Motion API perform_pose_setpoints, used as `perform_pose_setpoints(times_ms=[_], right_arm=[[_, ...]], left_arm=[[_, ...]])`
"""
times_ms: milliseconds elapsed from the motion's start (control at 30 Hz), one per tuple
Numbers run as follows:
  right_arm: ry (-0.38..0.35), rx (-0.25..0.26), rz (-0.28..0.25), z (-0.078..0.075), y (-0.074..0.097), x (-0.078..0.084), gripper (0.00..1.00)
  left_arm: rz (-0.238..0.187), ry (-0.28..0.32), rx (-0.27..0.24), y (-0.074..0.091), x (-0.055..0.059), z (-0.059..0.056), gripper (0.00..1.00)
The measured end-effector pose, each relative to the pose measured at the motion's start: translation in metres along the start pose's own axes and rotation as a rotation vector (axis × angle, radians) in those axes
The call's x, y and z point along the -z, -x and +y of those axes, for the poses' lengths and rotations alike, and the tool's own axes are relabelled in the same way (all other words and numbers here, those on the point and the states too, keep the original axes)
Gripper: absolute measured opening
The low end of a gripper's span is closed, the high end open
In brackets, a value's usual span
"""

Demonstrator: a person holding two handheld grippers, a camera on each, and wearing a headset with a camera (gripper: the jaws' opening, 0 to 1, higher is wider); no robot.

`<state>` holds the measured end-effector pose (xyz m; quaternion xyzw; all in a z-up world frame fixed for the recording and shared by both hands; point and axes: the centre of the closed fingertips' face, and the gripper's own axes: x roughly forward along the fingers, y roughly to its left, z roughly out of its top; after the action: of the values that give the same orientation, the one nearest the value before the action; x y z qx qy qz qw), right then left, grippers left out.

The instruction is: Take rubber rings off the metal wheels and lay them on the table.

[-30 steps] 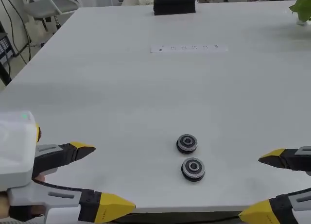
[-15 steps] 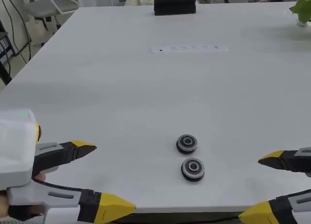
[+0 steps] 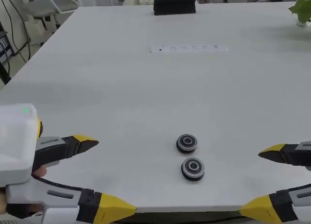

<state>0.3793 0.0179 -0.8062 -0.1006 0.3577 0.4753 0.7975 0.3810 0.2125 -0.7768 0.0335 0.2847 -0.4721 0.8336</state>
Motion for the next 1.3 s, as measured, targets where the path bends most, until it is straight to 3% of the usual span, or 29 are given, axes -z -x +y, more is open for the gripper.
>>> perform_pose_setpoints(times_ms=[200, 533, 933, 1200, 1300], right_arm=[[0.019, 0.002, 0.0, -0.001, 0.002, -0.004, 0.8], [0.056, -0.018, -0.058, 0.003, 0.012, -0.031, 0.79], [0.09, -0.003, -0.089, 0.0, 0.016, -0.048, 0.77], [0.129, -0.007, -0.097, -0.002, 0.016, -0.059, 0.73], [0.139, -0.009, -0.113, -0.002, 0.016, -0.066, 0.73]], left_arm=[[0.018, -0.025, 0.014, -0.001, -0.001, -0.003, 0.96], [-0.021, -0.045, 0.03, 0.002, -0.019, -0.006, 0.96], [-0.013, -0.113, 0.019, 0.001, -0.036, -0.002, 0.96], [-0.087, -0.209, 0.019, 0.0, -0.067, -0.002, 0.93], [-0.092, -0.231, 0.025, -0.002, -0.074, -0.002, 0.92]])
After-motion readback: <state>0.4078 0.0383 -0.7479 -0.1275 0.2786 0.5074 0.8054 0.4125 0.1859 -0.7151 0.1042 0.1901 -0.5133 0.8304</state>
